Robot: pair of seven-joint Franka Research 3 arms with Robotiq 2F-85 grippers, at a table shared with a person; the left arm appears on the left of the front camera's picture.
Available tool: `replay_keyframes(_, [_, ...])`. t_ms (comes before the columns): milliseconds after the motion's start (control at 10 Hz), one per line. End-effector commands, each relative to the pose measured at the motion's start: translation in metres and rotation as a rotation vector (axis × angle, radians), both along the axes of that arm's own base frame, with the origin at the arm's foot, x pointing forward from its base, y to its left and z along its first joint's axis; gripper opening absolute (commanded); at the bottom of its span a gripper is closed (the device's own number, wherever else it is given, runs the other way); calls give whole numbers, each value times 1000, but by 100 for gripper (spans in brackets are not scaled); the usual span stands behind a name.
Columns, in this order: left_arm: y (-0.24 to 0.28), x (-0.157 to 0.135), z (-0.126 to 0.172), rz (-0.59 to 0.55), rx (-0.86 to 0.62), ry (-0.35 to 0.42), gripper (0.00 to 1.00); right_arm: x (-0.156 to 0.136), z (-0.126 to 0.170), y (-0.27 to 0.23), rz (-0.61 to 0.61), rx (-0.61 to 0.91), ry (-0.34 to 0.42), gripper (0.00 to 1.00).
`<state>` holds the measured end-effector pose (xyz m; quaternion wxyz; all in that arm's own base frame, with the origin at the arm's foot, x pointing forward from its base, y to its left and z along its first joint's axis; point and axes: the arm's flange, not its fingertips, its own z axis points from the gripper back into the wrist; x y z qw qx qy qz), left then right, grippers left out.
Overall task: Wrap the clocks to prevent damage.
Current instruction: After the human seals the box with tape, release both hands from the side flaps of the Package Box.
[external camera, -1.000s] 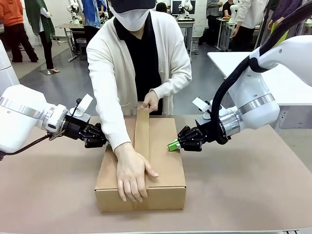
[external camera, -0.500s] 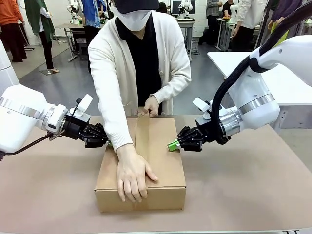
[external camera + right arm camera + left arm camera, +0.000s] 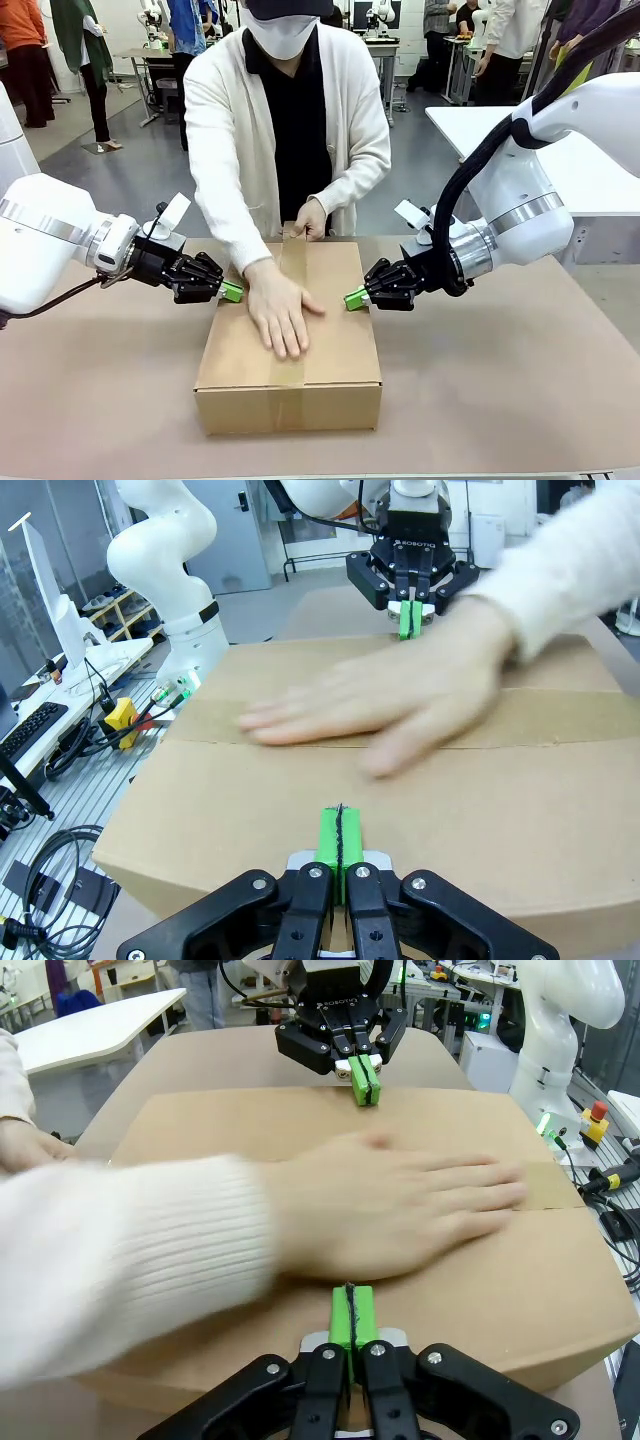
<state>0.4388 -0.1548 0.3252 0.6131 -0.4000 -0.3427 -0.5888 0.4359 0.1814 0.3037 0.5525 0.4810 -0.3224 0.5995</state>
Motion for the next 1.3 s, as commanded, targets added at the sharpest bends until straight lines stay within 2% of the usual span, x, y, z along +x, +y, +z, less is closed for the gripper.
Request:
replay_keyframes(0, [-1,0,-3,-2,3,-7,0,-1,-4,1,-16,-2,6,1])
replay_keyframes(1200, [-1,0,-3,-2,3,-7,0,-1,-4,1,-16,-2,6,1])
